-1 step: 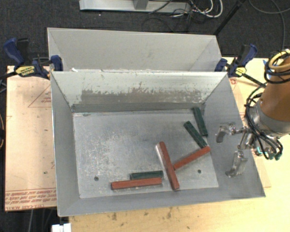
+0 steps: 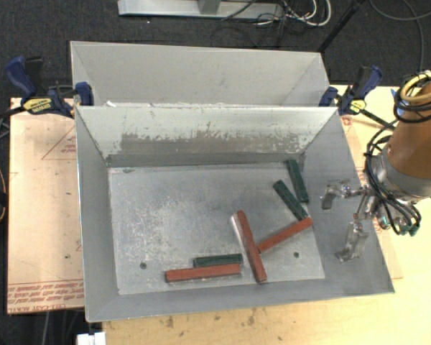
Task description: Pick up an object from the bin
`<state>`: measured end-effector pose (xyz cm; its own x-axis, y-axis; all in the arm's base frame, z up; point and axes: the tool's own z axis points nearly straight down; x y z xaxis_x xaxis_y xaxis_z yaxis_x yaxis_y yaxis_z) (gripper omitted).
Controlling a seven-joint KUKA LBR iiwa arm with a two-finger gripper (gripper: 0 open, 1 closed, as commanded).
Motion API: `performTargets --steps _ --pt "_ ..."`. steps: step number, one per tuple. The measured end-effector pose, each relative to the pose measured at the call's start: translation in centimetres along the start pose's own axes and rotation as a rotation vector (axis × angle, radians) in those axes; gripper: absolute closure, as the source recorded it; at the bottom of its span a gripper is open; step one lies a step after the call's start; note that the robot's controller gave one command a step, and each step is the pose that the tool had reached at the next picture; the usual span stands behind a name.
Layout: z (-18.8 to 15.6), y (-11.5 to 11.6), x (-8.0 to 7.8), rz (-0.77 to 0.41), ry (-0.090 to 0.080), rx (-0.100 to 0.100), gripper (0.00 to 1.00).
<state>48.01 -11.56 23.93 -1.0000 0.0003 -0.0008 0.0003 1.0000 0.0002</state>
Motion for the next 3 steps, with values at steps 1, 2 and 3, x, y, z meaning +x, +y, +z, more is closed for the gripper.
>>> performTargets --steps 1,2,3 --pt "5.8 -0.8 -1.6 -0.031 -0.007 0.002 0.00" --pt "12.4 0.3 -5.1 -0.162 -0.006 0.001 0.00" --pt "16.9 0.4 -6.5 -0.393 -0.001 -0.001 1.00"
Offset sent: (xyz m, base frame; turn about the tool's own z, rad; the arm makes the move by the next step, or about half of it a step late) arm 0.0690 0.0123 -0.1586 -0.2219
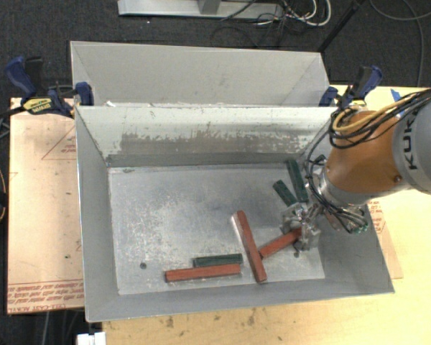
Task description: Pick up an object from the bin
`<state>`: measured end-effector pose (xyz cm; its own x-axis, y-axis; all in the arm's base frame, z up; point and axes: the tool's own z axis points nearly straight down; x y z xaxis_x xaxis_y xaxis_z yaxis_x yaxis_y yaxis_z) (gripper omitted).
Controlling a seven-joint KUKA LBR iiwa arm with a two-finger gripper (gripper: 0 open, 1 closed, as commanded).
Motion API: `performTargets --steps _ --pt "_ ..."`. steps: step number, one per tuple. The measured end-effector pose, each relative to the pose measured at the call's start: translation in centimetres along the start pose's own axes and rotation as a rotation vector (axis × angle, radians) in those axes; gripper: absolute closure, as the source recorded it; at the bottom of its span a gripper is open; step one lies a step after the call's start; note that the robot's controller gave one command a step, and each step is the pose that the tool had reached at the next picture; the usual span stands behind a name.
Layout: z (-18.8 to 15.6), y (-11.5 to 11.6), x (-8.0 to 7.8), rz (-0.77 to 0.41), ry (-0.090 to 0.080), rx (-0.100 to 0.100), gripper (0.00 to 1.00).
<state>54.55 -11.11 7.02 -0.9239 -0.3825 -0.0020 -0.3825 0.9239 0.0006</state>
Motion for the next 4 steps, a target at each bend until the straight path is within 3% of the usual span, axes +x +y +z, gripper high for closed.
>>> performTargets --steps 1,2,3,4 --pt "0.0 0.0 0.0 -0.001 0.001 0.000 0.00" --pt "0.0 0.0 0.0 -0.001 0.000 0.000 1.00" --pt "0.0 0.0 0.0 -0.001 0.000 0.001 1.00" --pt "-11.6 5.0 0.5 -0.416 -0.002 0.001 1.00"
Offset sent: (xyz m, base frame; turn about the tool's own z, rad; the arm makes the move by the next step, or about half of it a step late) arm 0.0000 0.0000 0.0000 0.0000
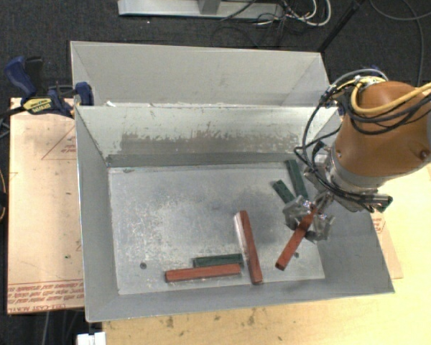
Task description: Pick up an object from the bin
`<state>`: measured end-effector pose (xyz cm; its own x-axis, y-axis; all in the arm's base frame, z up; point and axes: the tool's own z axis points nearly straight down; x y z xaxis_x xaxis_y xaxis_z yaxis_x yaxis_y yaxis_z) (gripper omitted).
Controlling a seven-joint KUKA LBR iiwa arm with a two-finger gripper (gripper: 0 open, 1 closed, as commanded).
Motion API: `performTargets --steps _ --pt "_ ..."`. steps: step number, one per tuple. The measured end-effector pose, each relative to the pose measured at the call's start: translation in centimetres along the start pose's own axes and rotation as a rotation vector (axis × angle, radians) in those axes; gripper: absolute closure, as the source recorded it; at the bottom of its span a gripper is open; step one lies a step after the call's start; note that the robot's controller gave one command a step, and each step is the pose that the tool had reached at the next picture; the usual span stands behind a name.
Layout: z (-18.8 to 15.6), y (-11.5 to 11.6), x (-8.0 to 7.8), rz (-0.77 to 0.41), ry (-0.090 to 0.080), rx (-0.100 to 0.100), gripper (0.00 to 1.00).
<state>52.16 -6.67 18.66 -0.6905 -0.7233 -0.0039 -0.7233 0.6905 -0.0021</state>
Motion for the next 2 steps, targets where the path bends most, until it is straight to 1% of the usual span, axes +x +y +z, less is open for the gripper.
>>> performTargets --steps 1,2 --pt "0.1 0.0 0.0 0.001 0.001 -0.001 1.00" --pt "-5.6 -3.0 -1.2 0.003 0.001 -0.001 1.00"
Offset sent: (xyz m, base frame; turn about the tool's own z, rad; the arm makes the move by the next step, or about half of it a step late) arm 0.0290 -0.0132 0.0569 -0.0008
